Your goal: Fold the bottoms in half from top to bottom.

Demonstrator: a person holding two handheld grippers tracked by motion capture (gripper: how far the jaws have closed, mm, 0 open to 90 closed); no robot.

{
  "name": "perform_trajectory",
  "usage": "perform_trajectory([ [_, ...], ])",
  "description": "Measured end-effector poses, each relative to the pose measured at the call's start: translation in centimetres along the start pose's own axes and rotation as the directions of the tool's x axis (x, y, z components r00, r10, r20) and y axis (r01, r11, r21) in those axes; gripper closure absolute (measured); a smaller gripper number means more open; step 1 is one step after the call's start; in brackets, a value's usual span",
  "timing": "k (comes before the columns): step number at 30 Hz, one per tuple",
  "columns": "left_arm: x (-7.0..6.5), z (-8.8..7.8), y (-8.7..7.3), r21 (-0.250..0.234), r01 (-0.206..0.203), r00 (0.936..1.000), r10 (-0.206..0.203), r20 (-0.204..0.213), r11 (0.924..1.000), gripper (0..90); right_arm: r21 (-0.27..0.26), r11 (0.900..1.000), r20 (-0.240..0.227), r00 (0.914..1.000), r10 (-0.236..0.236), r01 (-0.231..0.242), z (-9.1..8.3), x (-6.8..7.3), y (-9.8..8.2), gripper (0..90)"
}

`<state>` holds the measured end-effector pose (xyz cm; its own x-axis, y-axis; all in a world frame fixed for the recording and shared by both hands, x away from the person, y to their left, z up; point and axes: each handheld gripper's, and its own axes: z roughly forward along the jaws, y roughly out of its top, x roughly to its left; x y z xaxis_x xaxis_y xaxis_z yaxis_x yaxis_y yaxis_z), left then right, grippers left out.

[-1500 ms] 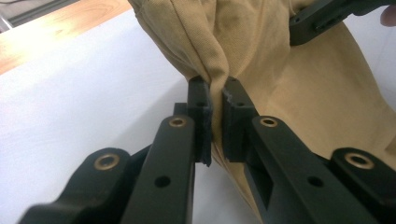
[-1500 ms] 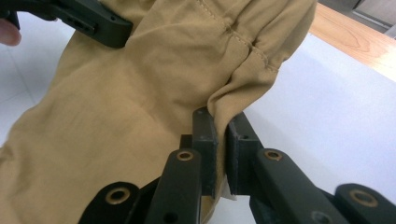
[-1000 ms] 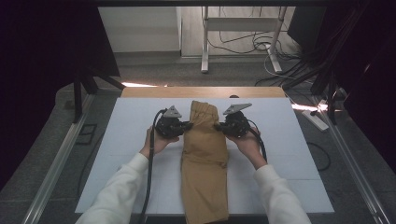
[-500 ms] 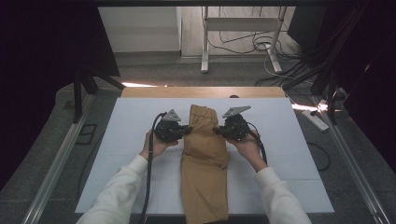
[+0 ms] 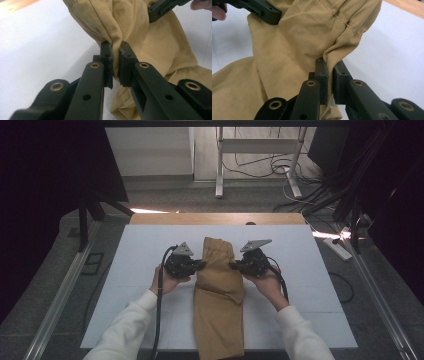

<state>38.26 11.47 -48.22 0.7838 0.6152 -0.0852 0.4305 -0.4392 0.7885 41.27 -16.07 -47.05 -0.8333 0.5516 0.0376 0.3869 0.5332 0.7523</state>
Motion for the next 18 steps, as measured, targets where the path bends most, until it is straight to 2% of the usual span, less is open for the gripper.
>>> perform_trajectory([
  [8, -1.3, -0.3, -0.6, 0.011, -0.022, 0.9998, 0.022, 0.005, 0.9997, 82.6, -0.002, 1.000, -0.027, 0.9996, -0.002, 0.002, -0.9, 0.9, -1.1, 84.0],
  [18, -2.1, -0.5, -1.4, 0.022, -0.018, 0.9998, 0.018, 0.005, 0.9996, 82.3, 0.003, 1.000, -0.049, 0.9986, -0.019, 0.019, -1.4, 2.0, -2.1, 83.9],
])
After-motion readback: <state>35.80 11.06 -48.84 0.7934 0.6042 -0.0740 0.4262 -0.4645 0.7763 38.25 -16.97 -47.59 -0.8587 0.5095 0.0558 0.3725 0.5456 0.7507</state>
